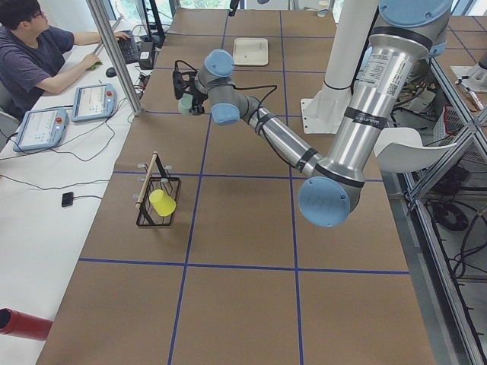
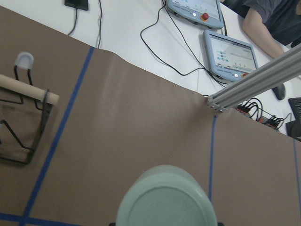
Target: Left arm grabs green cup and hands to right arm on tray
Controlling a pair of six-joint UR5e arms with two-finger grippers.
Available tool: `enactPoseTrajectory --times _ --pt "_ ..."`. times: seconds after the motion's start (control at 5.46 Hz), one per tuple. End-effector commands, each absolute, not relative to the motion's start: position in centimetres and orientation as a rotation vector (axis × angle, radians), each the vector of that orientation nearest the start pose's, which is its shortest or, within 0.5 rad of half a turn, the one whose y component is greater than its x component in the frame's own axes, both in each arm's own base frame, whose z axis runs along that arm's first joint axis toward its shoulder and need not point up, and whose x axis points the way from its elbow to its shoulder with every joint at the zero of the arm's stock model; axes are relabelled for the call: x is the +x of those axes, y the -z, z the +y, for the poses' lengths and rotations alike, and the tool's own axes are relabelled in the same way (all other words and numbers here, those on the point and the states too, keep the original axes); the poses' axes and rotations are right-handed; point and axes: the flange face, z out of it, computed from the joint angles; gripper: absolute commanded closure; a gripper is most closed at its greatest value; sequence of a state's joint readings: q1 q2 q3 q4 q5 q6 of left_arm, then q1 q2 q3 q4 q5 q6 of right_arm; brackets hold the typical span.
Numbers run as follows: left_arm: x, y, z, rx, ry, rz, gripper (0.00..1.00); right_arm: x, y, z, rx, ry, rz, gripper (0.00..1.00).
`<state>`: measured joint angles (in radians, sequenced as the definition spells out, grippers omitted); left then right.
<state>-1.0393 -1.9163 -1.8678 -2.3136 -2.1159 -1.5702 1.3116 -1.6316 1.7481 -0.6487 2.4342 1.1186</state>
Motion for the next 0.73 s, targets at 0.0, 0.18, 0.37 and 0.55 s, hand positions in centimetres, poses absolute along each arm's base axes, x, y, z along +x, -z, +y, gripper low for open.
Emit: enactPoseTrajectory --times 0.0,0.18,0.37,0.55 --pt "24.4 -22.3 -48.8 0.183 0.451 1.6 1.0 -8.5 -45.9 -46.0 0.246 -0.327 -1.351 0.0" --pt "25.7 -21.6 -46.8 0.137 0.417 1.695 1.0 -9.1 -44.8 -44.9 0.25 -0.324 -1.428 0.0" --pt "26.7 -20.9 -45.3 0.112 0.374 1.761 1.0 -8.9 -44.4 -44.0 0.301 -0.278 -1.484 0.0" --pt "28.1 -20.3 -43.8 0.049 0.354 1.807 1.0 -8.9 -43.3 -43.1 0.295 -0.282 -1.547 0.01"
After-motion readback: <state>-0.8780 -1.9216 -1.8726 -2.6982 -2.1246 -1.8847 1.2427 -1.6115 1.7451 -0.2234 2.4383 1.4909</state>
